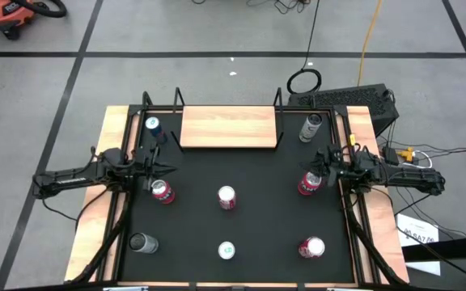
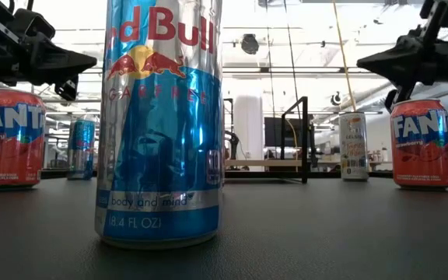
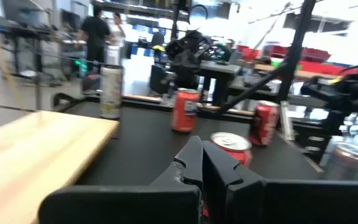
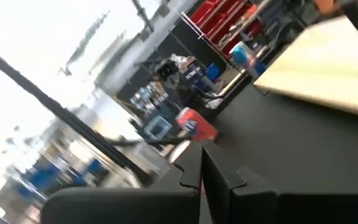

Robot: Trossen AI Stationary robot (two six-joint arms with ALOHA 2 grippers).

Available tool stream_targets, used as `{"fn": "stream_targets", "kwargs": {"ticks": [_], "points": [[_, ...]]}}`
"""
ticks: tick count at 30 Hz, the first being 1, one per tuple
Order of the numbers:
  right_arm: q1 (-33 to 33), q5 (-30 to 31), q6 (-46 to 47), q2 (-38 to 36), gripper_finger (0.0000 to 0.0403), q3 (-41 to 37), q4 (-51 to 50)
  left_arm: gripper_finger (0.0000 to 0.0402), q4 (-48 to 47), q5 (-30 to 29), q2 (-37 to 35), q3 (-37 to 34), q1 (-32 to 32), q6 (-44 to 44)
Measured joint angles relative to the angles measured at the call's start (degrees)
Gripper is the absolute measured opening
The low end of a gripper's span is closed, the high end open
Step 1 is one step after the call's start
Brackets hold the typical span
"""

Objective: Place canned beverage on shelf
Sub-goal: Put the top blue soda can on the shelf

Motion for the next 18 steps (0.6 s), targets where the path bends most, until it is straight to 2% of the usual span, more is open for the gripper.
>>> {"fn": "stream_targets", "kwargs": {"ticks": [3, 10, 18], "points": [[0.0, 6.8, 5.5, 0.4, 0.0000, 0.0, -0.3, 0.0002, 0.3, -2.6, 0.0, 0.0, 0.0, 3.6], [0.0, 19.2, 19.9, 0.8, 0.0000, 0.0, -2.9, 0.0002, 0.3, -5.2, 0.0, 0.0, 0.0, 3.6], [0.0, 22.4, 16.2, 0.9, 0.0000, 0.0, -2.5, 0.0002, 1.5, -5.1, 0.0, 0.0, 0.0, 3.5]]}}
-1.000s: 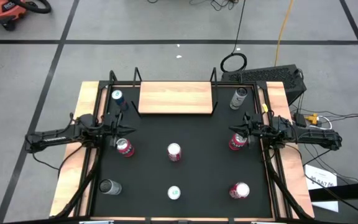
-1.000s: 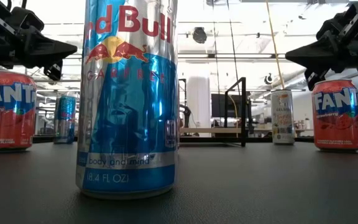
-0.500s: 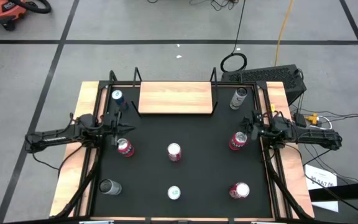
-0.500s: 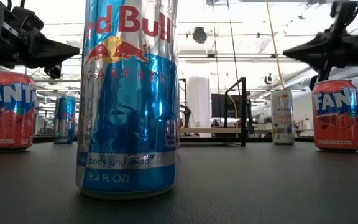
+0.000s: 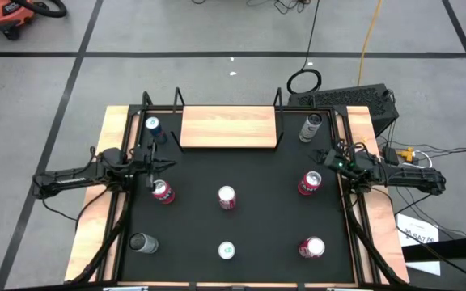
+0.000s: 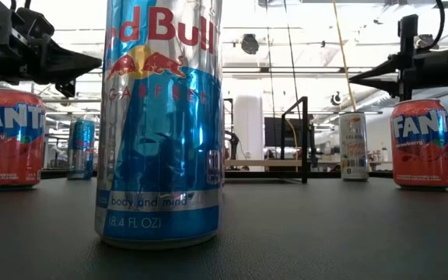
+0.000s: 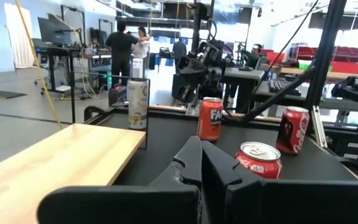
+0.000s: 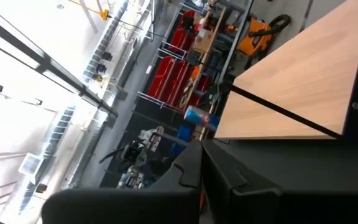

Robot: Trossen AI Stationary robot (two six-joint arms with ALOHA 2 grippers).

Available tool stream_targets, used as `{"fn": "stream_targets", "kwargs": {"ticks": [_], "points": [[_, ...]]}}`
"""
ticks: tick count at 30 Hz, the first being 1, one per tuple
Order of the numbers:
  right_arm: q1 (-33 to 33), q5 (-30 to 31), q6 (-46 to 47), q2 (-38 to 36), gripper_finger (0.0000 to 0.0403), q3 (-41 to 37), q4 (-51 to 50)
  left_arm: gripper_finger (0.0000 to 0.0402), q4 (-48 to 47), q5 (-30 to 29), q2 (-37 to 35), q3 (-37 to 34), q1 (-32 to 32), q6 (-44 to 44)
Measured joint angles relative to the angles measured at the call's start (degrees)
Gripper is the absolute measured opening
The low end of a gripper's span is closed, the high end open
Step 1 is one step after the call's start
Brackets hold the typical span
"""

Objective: Place canned beverage on shelf
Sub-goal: Put the top blue soda can on the shelf

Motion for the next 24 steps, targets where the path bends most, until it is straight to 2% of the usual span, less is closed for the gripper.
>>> {"fn": "stream_targets", "kwargs": {"ticks": [3, 6, 10, 13, 19, 24], "points": [[0.0, 0.1, -0.3, 0.2, 0.0004, 0.0, 0.0, 0.0002, 1.1, 0.1, 0.0, 0.0, 0.0, 0.0], [0.0, 1.2, -1.3, 0.9, 0.0024, 0.0, 0.9, 0.0002, 3.9, -1.0, 0.0, 0.0, 0.0, 0.2], [0.0, 4.5, -5.0, 2.7, 0.0078, 0.5, 3.3, 0.0002, 4.6, -11.2, 0.1, 1.3, 0.0, -5.6], [0.0, 7.7, -7.4, 5.1, 0.0131, 2.7, 3.1, 0.0002, 3.8, -13.2, 0.1, 4.8, 0.0, -7.4], [-0.1, 12.1, -5.2, 11.9, 0.0220, 9.3, -0.4, 0.0002, -8.9, -16.7, 3.9, 14.4, 0.9, -15.0], [-0.1, 13.1, -10.5, 19.8, 0.0243, 15.7, -3.6, 0.0002, -17.8, -19.5, 10.8, 24.1, 2.6, -15.1]]}}
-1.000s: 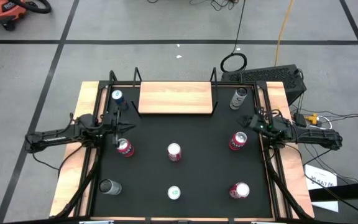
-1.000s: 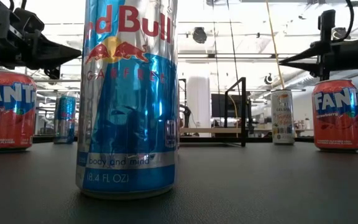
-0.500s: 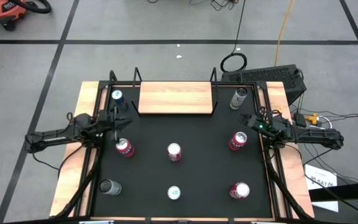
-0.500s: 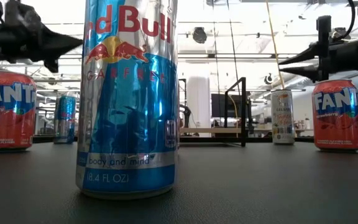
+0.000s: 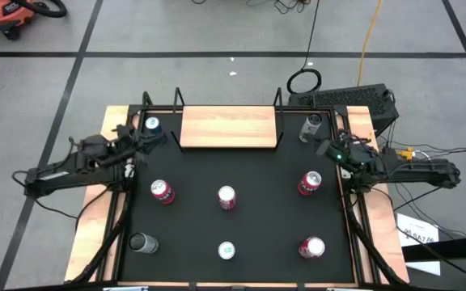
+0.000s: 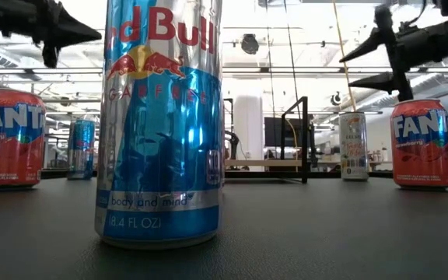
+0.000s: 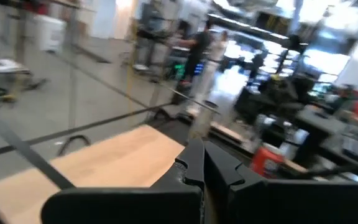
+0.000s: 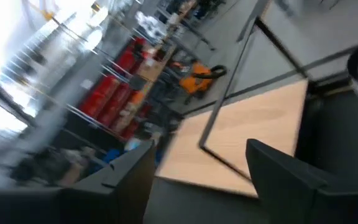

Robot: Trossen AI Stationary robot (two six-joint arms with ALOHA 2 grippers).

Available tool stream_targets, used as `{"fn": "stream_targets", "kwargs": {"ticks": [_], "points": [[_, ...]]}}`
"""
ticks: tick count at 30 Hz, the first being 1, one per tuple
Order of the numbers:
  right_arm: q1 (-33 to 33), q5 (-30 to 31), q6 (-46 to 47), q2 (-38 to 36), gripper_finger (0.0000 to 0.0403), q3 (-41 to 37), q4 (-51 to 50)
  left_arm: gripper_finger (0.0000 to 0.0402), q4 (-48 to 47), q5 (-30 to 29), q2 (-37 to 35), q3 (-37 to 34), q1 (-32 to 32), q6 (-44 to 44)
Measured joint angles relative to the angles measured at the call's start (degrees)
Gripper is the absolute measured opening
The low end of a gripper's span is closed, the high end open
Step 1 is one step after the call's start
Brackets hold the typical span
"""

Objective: Place canned beverage on shelf
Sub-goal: Put the top blue soda can on the shelf

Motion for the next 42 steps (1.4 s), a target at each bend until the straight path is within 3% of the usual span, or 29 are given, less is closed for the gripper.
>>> {"fn": "stream_targets", "kwargs": {"ticks": [7, 13, 22, 25, 31, 35, 42], "points": [[0.0, 1.7, -9.7, 10.1, 0.0245, 10.1, -1.8, 0.0002, -10.0, -1.4, 12.5, 14.3, 3.0, 0.5], [-1.5, 1.6, -16.1, 17.1, 0.0245, 20.5, -8.8, 0.0014, -26.0, -1.3, 22.9, 25.4, 8.5, -1.4], [-5.2, 0.8, -19.8, 21.3, 0.0245, 31.8, -20.4, 0.0137, -38.6, -2.5, 33.3, 35.9, 18.4, -3.1], [-6.6, -1.8, -19.0, 21.4, 0.0245, 32.8, -21.3, 0.0187, -44.6, -1.1, 37.3, 37.2, 23.0, -4.5], [-10.1, -10.1, -16.5, 23.0, 0.0263, 32.9, -22.3, 0.0276, -47.9, 3.9, 45.5, 37.3, 30.3, -4.5], [-12.4, -16.4, -15.0, 25.0, 0.0294, 32.9, -23.8, 0.0317, -49.8, 6.0, 49.8, 37.4, 35.3, -4.5], [-14.9, -18.3, -16.7, 28.0, 0.0328, 32.9, -23.8, 0.0354, -50.8, 7.1, 54.5, 37.7, 41.7, -2.3]]}}
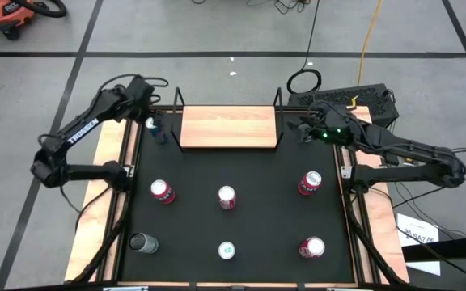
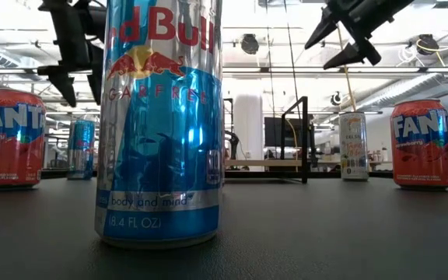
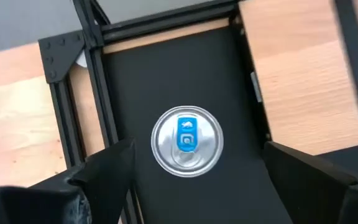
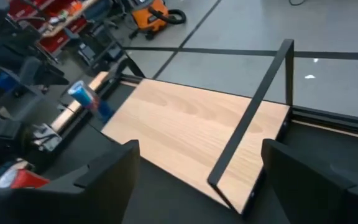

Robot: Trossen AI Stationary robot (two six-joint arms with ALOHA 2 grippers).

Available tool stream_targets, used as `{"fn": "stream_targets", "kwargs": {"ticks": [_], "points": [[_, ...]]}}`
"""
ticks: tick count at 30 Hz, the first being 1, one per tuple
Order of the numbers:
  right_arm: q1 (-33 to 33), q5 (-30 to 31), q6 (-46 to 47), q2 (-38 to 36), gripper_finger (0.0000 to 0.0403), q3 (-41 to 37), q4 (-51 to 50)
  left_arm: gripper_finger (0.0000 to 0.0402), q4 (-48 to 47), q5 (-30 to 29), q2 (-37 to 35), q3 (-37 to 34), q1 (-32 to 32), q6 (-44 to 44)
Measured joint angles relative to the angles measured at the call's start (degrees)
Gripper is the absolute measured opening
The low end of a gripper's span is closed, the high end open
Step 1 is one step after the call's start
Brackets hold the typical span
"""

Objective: Place canned beverage on shelf
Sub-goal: Put the top blue soda can on the shelf

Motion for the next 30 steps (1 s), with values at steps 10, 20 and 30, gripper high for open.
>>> {"fn": "stream_targets", "kwargs": {"ticks": [10, 20, 30], "points": [[-3.2, -1.5, -1.7, 1.9, 0.0329, 0.0, 0.0, 0.0354, -0.1, 2.2, 6.7, 0.0, 3.8, 3.0], [-5.3, -1.5, -3.8, 1.9, 0.0329, 0.0, 0.0, 0.0350, -0.3, 4.7, 10.3, -0.7, 4.8, 2.5], [-5.8, -1.5, -4.7, 1.9, 0.0329, 0.0, 0.0, 0.0266, 0.1, 4.3, 12.8, -0.7, 4.9, 2.4]]}}
